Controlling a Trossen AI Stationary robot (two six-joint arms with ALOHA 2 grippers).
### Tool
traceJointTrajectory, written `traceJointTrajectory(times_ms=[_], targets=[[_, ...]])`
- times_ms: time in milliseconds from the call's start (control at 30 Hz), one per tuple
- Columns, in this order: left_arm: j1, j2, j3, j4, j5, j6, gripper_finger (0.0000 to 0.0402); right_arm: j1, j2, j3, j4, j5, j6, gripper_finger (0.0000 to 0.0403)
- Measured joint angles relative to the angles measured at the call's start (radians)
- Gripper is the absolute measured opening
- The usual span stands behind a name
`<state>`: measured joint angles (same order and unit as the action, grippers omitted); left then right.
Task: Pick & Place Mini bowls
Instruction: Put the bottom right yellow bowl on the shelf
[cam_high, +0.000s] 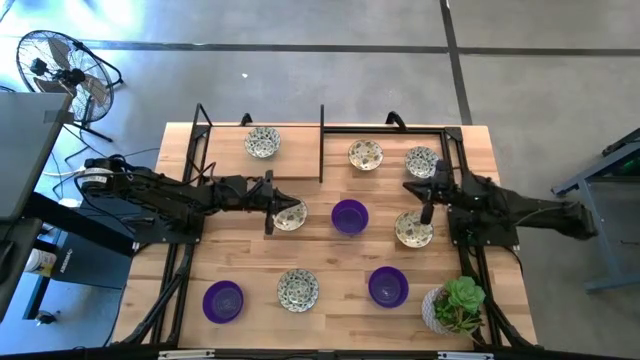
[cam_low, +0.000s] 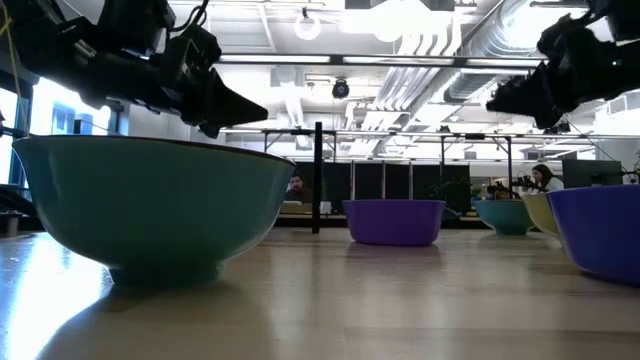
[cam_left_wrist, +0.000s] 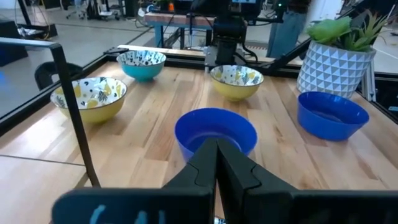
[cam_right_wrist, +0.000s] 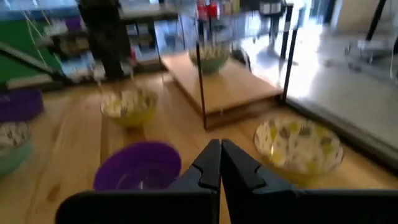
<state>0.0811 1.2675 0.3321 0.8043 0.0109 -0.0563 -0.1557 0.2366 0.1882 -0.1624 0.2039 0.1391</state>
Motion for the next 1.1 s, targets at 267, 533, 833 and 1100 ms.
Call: traceJointTrajectory(times_ms=[267, 533, 833, 1100], targets=[[0.0, 0.0, 0.0, -0.018, 0.0, 0.001, 0.0, 0.147, 0.277, 0.073, -0.106, 0.144, 0.168, 0.0], [-0.003, 0.0, 0.0, -0.053, 0.006, -0.023, 0.0, 0.374, 0.5, 0.297, -0.435, 0.197, 0.399, 0.0009], [-0.003, 0.0, 0.0, -0.071, 0.028, -0.027, 0.0, 0.552, 0.659, 0.506, -0.924, 0.156, 1.152, 0.0102], [-0.003, 0.0, 0.0, -0.074, 0.035, -0.027, 0.0, 0.636, 0.663, 0.408, -0.875, 0.012, 1.552, 0.0176]])
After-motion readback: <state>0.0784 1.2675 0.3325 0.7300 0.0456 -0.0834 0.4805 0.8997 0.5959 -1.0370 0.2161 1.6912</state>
